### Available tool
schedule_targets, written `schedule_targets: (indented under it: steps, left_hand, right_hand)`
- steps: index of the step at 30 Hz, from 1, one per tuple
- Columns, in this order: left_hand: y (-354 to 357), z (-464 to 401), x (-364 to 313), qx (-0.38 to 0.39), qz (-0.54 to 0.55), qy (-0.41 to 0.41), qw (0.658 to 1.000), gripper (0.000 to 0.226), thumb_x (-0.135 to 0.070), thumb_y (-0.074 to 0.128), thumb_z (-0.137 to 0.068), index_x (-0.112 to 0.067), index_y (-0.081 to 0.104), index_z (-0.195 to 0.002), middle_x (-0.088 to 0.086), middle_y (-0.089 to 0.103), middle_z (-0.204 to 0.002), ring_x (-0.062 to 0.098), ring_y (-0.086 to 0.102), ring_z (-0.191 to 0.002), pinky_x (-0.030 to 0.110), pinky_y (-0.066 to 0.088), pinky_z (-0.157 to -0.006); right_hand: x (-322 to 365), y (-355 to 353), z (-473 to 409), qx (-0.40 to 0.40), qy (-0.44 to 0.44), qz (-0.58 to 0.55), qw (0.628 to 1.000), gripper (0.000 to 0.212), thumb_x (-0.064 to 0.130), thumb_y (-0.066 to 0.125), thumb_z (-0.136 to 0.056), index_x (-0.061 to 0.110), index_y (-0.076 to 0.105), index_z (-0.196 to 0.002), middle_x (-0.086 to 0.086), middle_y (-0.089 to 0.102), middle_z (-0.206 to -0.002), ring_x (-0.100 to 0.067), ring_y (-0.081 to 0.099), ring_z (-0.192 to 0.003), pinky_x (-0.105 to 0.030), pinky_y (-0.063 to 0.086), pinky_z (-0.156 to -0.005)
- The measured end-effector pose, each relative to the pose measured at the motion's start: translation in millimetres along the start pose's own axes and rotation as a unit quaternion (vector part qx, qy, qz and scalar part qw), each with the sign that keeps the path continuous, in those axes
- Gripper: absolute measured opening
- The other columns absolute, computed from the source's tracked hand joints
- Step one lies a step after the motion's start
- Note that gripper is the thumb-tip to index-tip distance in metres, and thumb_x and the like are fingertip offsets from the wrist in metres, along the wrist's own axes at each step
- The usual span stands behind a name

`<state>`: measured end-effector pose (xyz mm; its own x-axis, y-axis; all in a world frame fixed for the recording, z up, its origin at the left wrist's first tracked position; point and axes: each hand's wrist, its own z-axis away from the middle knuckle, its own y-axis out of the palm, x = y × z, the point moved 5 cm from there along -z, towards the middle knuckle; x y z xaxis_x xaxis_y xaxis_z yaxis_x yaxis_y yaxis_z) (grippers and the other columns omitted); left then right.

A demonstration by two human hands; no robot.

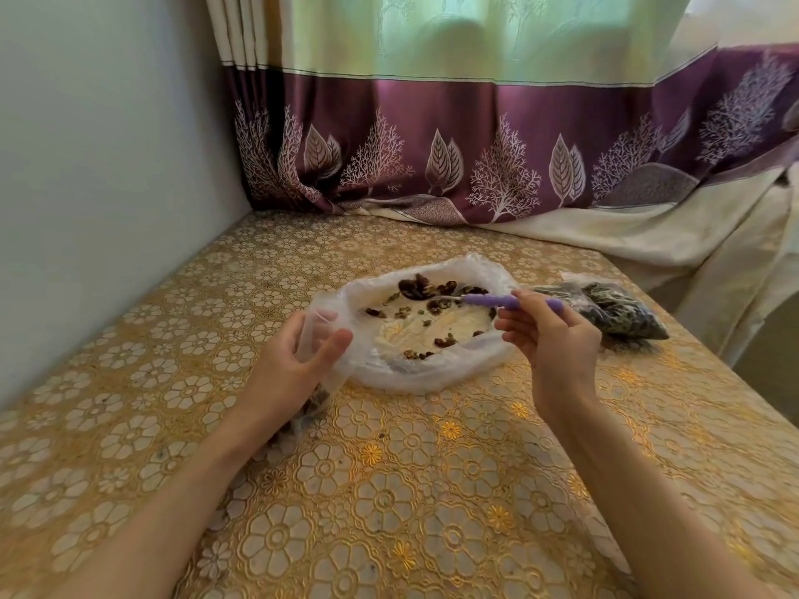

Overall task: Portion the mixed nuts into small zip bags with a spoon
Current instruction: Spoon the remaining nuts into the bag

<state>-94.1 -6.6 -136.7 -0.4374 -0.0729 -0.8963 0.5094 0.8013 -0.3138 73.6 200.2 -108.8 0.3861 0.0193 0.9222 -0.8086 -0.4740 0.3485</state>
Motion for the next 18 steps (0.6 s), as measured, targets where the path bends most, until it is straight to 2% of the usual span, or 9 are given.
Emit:
schedule_targets:
  steps: [2, 5, 8, 12, 13, 16, 18]
  left_hand:
    - [0, 0, 0, -0.002, 0.004, -0.005, 1.0, 0.085, -0.089, 0.052, -0.048, -0.029, 0.055, -0.109, -0.004, 0.067, -0.1, 0.012, 0.068, -0.086, 0.031, 0.057, -0.068]
    - [-2, 0, -3, -0.015, 0.0, -0.002, 1.0, 0.083, -0.091, 0.05, -0.047, -0.031, 0.056, -0.104, -0.013, 0.065, -0.097, 0.006, 0.066, -0.084, 0.021, 0.052, -0.064]
    - [-1, 0, -3, -0.022, 0.005, -0.008, 1.0, 0.076, -0.09, 0.051, -0.046, -0.034, 0.056, -0.097, -0.017, 0.064, -0.095, 0.006, 0.066, -0.083, 0.023, 0.052, -0.065]
    - [-1, 0, -3, -0.025, 0.024, -0.008, 0.999, 0.049, -0.076, 0.059, -0.06, -0.042, 0.055, -0.096, -0.014, 0.066, -0.094, -0.001, 0.065, -0.081, 0.016, 0.053, -0.059]
    - [0, 0, -4, -0.023, 0.032, -0.008, 0.999, 0.05, -0.075, 0.061, -0.059, -0.041, 0.055, -0.096, -0.013, 0.067, -0.093, 0.0, 0.066, -0.08, 0.016, 0.053, -0.058]
    - [0, -1, -4, -0.021, 0.04, -0.01, 0.999, 0.074, -0.086, 0.059, -0.042, -0.037, 0.054, -0.097, -0.01, 0.068, -0.09, 0.001, 0.067, -0.077, 0.016, 0.052, -0.059]
    - [0, 0, -5, -0.019, 0.037, -0.011, 0.999, 0.079, -0.089, 0.057, -0.039, -0.037, 0.053, -0.098, -0.009, 0.068, -0.094, 0.002, 0.067, -0.079, 0.02, 0.053, -0.063]
  right_hand:
    - [5, 9, 7, 0.042, -0.004, -0.018, 0.999, 0.015, 0.007, 0.061, -0.088, 0.005, 0.069, -0.075, -0.007, 0.067, -0.063, -0.016, 0.063, -0.06, -0.02, 0.05, -0.054]
    - [11, 20, 18, 0.102, -0.01, -0.039, 0.994, 0.014, 0.006, 0.061, -0.088, 0.002, 0.069, -0.077, -0.009, 0.067, -0.063, -0.016, 0.062, -0.057, -0.02, 0.049, -0.052]
    - [14, 31, 28, 0.158, -0.033, -0.018, 0.987, 0.018, 0.005, 0.06, -0.088, 0.004, 0.071, -0.074, -0.01, 0.067, -0.064, -0.017, 0.062, -0.056, -0.02, 0.049, -0.052]
    - [17, 41, 37, 0.238, -0.084, 0.044, 0.967, 0.013, -0.001, 0.057, -0.088, 0.004, 0.069, -0.087, -0.011, 0.07, -0.072, -0.018, 0.065, -0.062, -0.022, 0.052, -0.057]
    - [17, 42, 38, 0.253, -0.096, 0.062, 0.961, 0.013, -0.002, 0.057, -0.088, 0.004, 0.069, -0.09, -0.012, 0.071, -0.075, -0.018, 0.066, -0.063, -0.022, 0.053, -0.058]
    - [18, 43, 38, 0.277, -0.112, 0.083, 0.951, 0.016, -0.004, 0.057, -0.088, 0.005, 0.068, -0.094, -0.016, 0.071, -0.082, -0.017, 0.066, -0.066, -0.023, 0.053, -0.062]
    - [18, 42, 36, 0.282, -0.111, 0.08, 0.95, 0.017, -0.005, 0.056, -0.088, 0.006, 0.068, -0.094, -0.017, 0.071, -0.083, -0.017, 0.066, -0.067, -0.024, 0.054, -0.063]
